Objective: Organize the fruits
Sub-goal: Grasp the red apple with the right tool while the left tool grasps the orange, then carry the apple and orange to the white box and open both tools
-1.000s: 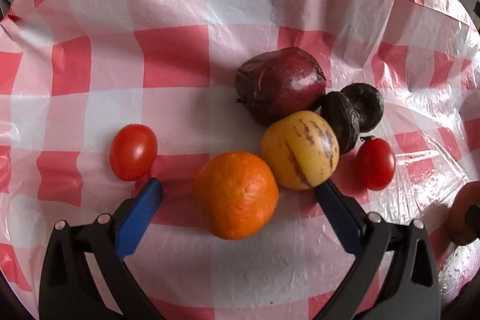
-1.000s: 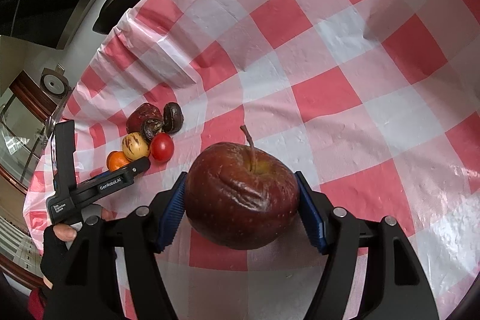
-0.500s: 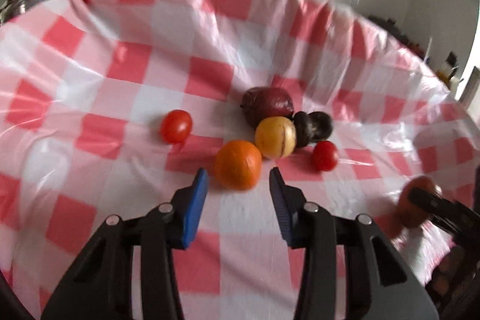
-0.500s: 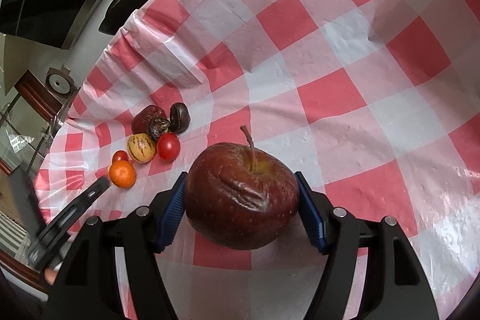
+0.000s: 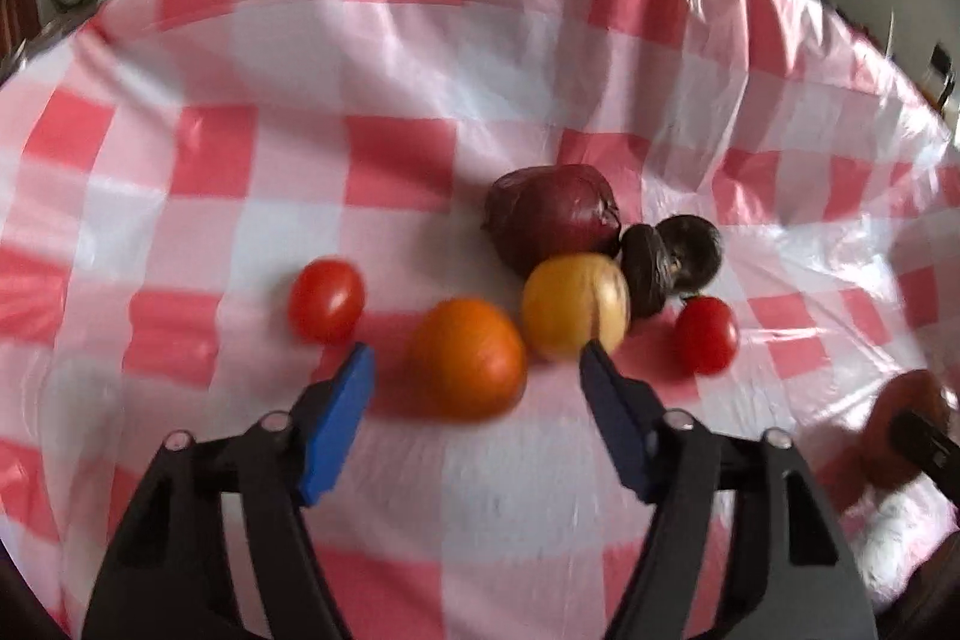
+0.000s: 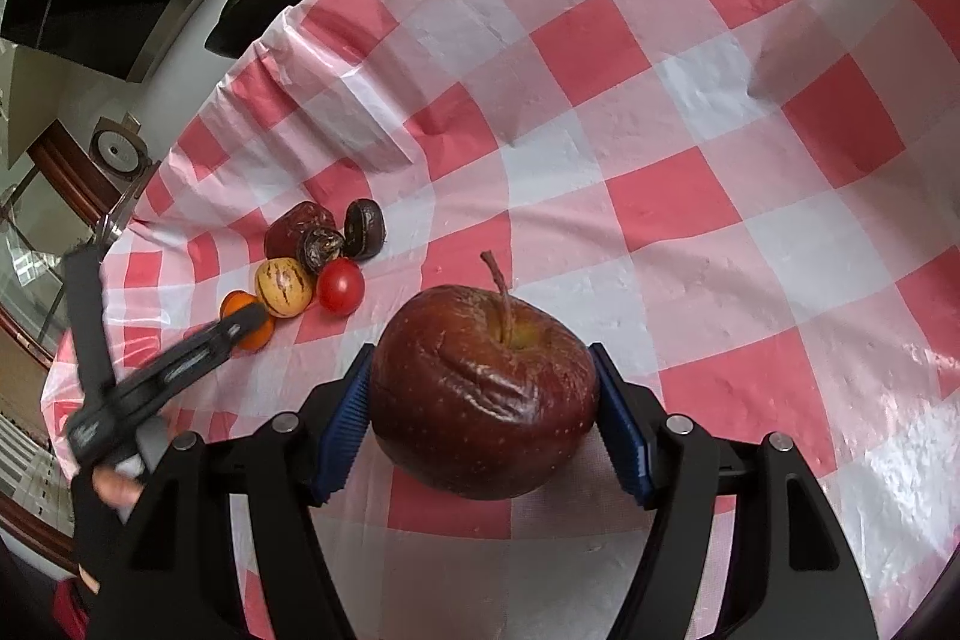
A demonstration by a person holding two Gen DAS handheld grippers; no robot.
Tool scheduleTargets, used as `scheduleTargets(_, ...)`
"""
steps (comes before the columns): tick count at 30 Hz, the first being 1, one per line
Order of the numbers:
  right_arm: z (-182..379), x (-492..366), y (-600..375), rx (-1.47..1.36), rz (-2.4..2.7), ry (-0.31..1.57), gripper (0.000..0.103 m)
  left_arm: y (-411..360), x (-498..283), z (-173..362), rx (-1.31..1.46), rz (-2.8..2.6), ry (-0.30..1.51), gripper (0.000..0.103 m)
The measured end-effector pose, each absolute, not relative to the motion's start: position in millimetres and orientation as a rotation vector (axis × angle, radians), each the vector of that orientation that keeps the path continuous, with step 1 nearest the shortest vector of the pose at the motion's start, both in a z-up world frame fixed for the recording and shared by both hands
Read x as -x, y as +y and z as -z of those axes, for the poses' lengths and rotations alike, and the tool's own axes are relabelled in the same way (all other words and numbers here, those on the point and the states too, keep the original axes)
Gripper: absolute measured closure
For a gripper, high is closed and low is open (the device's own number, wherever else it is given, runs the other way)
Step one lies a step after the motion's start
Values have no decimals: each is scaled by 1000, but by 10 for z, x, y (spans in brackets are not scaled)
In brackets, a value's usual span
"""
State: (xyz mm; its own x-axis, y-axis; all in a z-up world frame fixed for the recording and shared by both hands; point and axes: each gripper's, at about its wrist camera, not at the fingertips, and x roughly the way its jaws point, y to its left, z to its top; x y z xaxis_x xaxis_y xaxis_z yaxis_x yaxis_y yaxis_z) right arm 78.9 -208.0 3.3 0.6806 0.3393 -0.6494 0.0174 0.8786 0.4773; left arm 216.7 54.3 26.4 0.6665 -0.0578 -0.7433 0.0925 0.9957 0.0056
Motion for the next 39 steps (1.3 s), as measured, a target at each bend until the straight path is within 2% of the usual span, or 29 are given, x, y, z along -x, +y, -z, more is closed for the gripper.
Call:
scheduleTargets(2,-28,-795,-2082,-479,-193,813,36,463,-2182,-269,-76,96,837,41)
scheduleTargets(4,-21,-797,-2095,-488,-198,816,36,372,-2099,-280,-149,83,804,64)
scheduleTargets(5,-20,-800,-2098,-491,-198,816,36,354,-2065,-267,-177,72,794,65)
scheduleTargets(14,-12,-792,-2113,-500,-200,812,36,745,-1539,-293,-11,141,749,66)
scheduleTargets(27,-98,-671,-1917,-439,-304,790,36,1261,73,-613,164,93,643,66)
scheduleTargets(39,-55,172,-825,-395,-603,916,36,1895,1161,-427,217,9,652,66)
